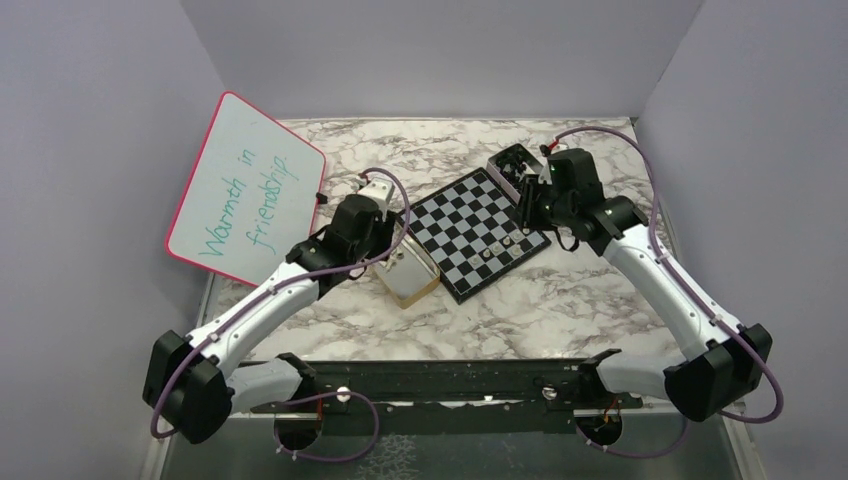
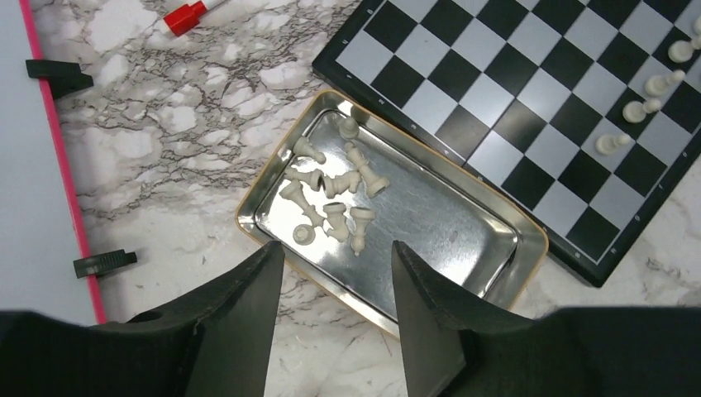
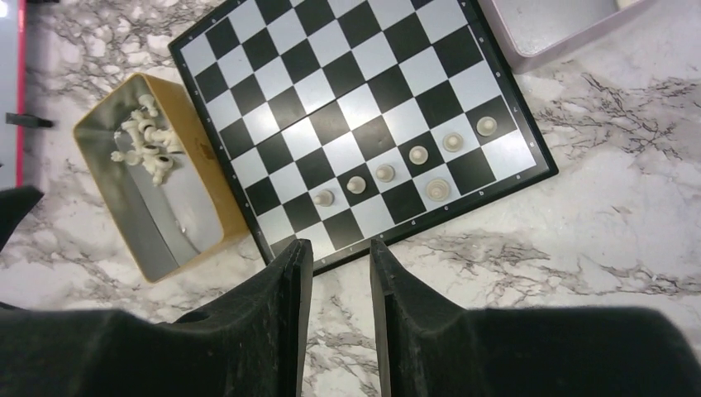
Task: Set up the chess pieces on the board
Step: Pick up the chess piece from the storage box.
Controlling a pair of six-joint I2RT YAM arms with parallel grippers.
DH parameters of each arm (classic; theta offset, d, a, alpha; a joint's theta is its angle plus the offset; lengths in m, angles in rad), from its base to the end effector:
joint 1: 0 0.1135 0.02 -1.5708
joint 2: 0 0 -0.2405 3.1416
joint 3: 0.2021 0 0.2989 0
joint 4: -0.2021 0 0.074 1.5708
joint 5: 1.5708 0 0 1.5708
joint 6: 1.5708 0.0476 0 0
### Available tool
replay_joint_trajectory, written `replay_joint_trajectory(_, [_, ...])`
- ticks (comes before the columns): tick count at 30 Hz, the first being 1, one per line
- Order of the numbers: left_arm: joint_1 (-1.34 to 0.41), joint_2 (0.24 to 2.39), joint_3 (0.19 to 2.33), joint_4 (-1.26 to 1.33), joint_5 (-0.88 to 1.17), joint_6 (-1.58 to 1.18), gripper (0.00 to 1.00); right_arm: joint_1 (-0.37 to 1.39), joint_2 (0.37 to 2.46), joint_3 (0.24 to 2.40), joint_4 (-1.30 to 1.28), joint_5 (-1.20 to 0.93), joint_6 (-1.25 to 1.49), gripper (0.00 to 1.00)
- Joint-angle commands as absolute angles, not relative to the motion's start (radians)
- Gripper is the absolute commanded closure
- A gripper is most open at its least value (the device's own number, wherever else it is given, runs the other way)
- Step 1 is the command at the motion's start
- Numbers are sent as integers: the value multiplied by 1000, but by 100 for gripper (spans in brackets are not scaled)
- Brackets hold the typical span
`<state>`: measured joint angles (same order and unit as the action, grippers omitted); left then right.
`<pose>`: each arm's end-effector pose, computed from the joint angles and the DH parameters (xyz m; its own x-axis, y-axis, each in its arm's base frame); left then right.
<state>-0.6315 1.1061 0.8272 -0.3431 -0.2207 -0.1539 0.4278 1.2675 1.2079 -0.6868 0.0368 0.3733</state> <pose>0.2549 -0.1735 0.2354 -0.5310 0.2031 -0.8227 0.3552 0.9348 0.0015 0.3040 0.1367 0.3029 -0.7175 0.0734 -0.6927 -0.1378 0.9598 0.2445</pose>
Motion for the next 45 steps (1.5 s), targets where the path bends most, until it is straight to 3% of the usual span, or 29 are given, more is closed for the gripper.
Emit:
replay_joint_trajectory(1, [-590, 1203, 895, -330, -225, -352, 50, 422, 1218, 1173, -646, -43, 370, 64])
replay_joint_trajectory(6, [-586, 1320, 929, -307, -222, -487, 62, 422, 1159, 1146, -661, -71, 365, 64])
replay_joint_trajectory(14, [-587, 1421, 898, -171, -178, -555, 67, 422, 1076, 1082, -662, -85, 394, 64])
replay_joint_trajectory(42, [-586, 1691, 965, -150, -193, -522, 68, 422, 1028, 1038, -659, -103, 422, 64])
replay_joint_trajectory(45, [-586, 1709, 973, -155, -185, -515, 72, 422, 1029, 1040, -659, -103, 420, 64])
